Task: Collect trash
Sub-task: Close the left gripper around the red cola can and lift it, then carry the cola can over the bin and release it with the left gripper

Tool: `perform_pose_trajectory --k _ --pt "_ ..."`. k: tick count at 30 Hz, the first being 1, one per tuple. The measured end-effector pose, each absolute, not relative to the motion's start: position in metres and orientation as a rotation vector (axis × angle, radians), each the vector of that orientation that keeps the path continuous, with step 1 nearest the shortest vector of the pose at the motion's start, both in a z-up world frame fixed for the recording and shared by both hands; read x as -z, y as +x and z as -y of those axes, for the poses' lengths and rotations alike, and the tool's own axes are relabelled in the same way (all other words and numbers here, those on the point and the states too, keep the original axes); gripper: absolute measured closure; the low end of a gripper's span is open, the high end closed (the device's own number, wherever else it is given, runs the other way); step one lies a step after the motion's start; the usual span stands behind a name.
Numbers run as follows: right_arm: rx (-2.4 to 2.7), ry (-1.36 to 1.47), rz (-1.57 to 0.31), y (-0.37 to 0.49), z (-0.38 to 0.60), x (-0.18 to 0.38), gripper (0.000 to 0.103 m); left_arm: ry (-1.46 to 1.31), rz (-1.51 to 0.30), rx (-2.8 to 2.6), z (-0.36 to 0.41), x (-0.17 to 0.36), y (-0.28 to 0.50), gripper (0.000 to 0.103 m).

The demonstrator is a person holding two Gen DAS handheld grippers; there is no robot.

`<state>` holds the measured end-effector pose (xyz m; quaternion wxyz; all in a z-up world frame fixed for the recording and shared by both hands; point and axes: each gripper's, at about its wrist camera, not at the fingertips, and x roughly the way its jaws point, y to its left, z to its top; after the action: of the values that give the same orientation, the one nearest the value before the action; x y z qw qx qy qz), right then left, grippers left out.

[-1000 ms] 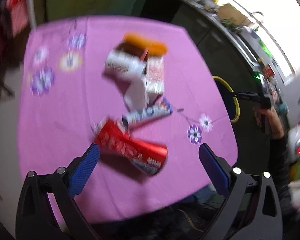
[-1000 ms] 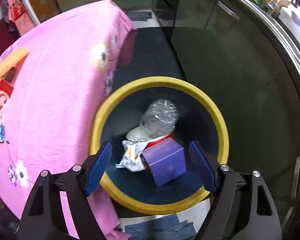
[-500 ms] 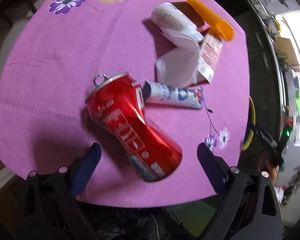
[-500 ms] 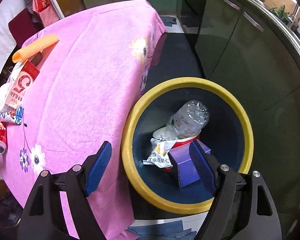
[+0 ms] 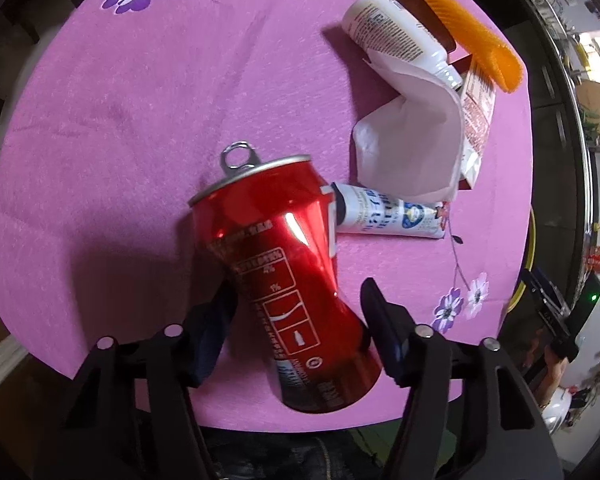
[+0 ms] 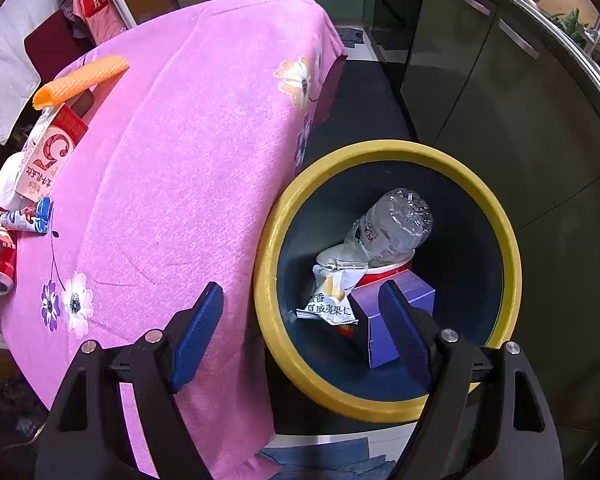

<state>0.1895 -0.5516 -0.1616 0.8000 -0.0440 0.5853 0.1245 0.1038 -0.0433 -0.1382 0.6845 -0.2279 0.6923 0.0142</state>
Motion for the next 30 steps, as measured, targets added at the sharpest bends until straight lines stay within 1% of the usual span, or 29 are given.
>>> perform_pose_trajectory --k 1,3,5,8,15,19,24,30 --pt "-0.271 -0.096 -1.257 0.189 0.550 0.162 0.024 -0.500 -1.550 -0.029 0.042 0.138 0.104 0.048" --pt "-0.276 -0.101 -1.259 0.189 0.547 0.161 0.024 -0.466 -1.543 -0.029 0.036 0.138 0.104 0.057" --pt "-0.282 -0.104 -1.260 0.188 0.544 0.160 0.024 -0.424 -1.538 -0.020 0.031 0.137 0.103 0.062" --pt "-0.290 -0.110 -1.262 0.187 0.539 0.159 0.024 -0.350 -1.507 -0.024 0.023 0.134 0.097 0.062" --pt "-0.295 -0.114 -1.270 0.185 0.532 0.158 0.024 -0.286 -1.434 0.016 0.007 0.119 0.084 0.062" --pt "-0.286 -0.117 -1.266 0.182 0.530 0.153 0.024 -0.227 -1.364 0.057 0.011 0.091 0.078 0.062" --pt "-0.256 -0.077 -1.218 0.169 0.545 0.135 0.024 -0.093 -1.241 0.211 0.057 0.037 0.076 0.062" --pt "-0.168 -0.011 -1.165 0.140 0.587 0.114 0.024 0.048 -1.138 0.497 0.170 0.003 0.099 0.062"
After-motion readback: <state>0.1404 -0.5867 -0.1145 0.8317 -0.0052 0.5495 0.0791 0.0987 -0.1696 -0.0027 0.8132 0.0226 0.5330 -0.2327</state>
